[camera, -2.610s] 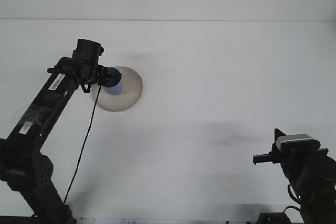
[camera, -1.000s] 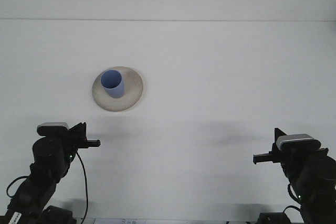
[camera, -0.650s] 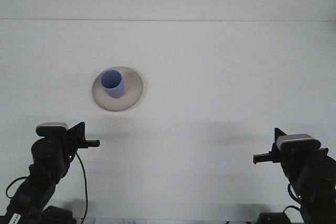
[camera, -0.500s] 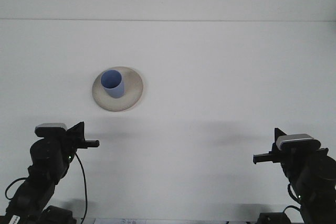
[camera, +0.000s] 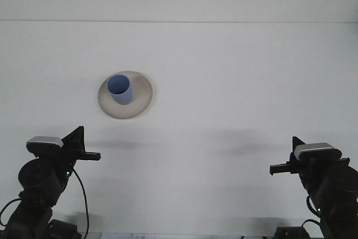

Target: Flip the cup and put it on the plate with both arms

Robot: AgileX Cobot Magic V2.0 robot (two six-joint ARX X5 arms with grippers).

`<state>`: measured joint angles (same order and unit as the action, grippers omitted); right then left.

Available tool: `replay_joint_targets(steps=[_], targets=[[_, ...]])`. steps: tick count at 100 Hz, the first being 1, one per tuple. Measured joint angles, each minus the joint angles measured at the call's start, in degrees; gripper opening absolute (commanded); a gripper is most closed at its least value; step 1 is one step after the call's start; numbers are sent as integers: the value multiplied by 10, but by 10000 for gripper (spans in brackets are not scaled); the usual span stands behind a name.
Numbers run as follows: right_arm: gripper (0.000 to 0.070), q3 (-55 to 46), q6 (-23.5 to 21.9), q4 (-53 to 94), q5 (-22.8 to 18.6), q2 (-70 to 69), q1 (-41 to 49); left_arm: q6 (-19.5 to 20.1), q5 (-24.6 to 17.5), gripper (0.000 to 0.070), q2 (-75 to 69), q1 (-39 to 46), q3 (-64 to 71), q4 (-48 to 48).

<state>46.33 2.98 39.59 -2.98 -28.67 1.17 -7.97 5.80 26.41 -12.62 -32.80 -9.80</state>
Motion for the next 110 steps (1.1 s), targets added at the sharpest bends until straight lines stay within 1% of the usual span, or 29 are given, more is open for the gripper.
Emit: replay_joint_targets(steps=[5, 15, 32, 43, 57, 90, 110], targets=[[0, 0, 0, 0, 0, 0, 0, 12, -7, 12, -16, 0, 11, 27], [0, 0, 0, 0, 0, 0, 0, 26, -47, 12, -56, 10, 56, 71], [0, 0, 0, 0, 0, 0, 0, 30, -92, 12, -132, 40, 171, 111], [0, 0, 0, 0, 0, 0, 0, 30, -94, 12, -195, 51, 233, 111], [0, 0, 0, 0, 0, 0, 0, 30, -94, 12, -263, 57, 276, 119], [0, 0, 0, 0, 0, 0, 0, 30, -98, 12, -261, 56, 298, 127], [0, 0, 0, 0, 0, 0, 0, 30, -99, 12, -261, 56, 309, 184]])
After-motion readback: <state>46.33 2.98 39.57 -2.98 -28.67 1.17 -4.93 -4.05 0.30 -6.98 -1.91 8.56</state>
